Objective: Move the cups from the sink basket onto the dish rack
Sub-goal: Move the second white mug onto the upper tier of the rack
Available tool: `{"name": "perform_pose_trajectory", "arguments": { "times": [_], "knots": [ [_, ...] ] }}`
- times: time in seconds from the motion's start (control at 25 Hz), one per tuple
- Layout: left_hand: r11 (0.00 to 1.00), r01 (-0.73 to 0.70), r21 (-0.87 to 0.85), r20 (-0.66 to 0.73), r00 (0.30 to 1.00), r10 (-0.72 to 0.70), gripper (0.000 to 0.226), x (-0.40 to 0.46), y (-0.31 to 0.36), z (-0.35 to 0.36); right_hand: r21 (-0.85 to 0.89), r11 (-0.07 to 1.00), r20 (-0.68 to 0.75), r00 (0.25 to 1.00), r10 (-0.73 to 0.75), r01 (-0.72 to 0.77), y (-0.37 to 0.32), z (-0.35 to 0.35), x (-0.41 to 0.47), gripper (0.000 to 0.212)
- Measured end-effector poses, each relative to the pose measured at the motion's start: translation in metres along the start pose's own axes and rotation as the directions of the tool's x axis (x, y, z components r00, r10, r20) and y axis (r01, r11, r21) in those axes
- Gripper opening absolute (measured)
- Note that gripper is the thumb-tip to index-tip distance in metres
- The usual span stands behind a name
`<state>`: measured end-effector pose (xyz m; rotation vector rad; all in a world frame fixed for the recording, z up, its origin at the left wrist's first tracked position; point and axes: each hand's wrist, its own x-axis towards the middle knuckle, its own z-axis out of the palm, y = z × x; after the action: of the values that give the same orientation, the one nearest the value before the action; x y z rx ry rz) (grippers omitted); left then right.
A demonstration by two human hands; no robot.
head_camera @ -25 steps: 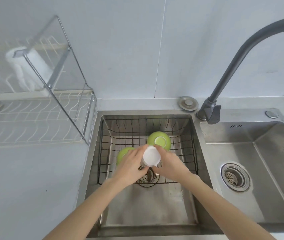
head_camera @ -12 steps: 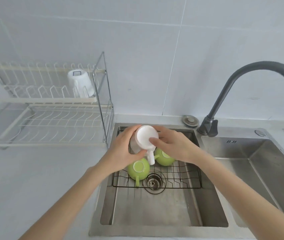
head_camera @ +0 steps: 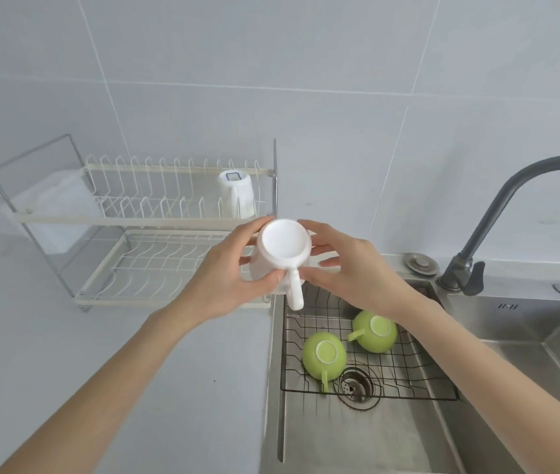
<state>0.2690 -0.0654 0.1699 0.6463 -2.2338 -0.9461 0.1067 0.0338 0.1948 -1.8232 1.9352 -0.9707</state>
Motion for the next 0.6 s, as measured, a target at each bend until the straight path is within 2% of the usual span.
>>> {"name": "perform_pose_trajectory", "arguments": {
  "times": [0.24, 0.44, 0.6],
  "knots": [
    [0.999, -0.025, -0.029, -0.025, 0.999, 0.024, 0.058, 0.006, -0.005, -0.071, 0.115, 0.991, -0.129, 0.990, -0.056, 0.071, -0.052, 0.029, 0.041, 0.057],
    [0.999, -0.027, -0.036, -0.012, 1.000, 0.026, 0.064, 0.028, -0.017, -0.132, 0.137, 0.985, -0.141, 0.986, -0.085, 0.105, -0.089, 0.037, 0.093, 0.052],
    [1.000, 0.011, 0.003, -0.039, 0.999, -0.011, 0.055, 0.060, -0.031, -0.175, 0.095, 0.991, -0.128, 0.989, -0.080, 0.092, -0.111, 0.043, 0.145, 0.054]
  ]
}}
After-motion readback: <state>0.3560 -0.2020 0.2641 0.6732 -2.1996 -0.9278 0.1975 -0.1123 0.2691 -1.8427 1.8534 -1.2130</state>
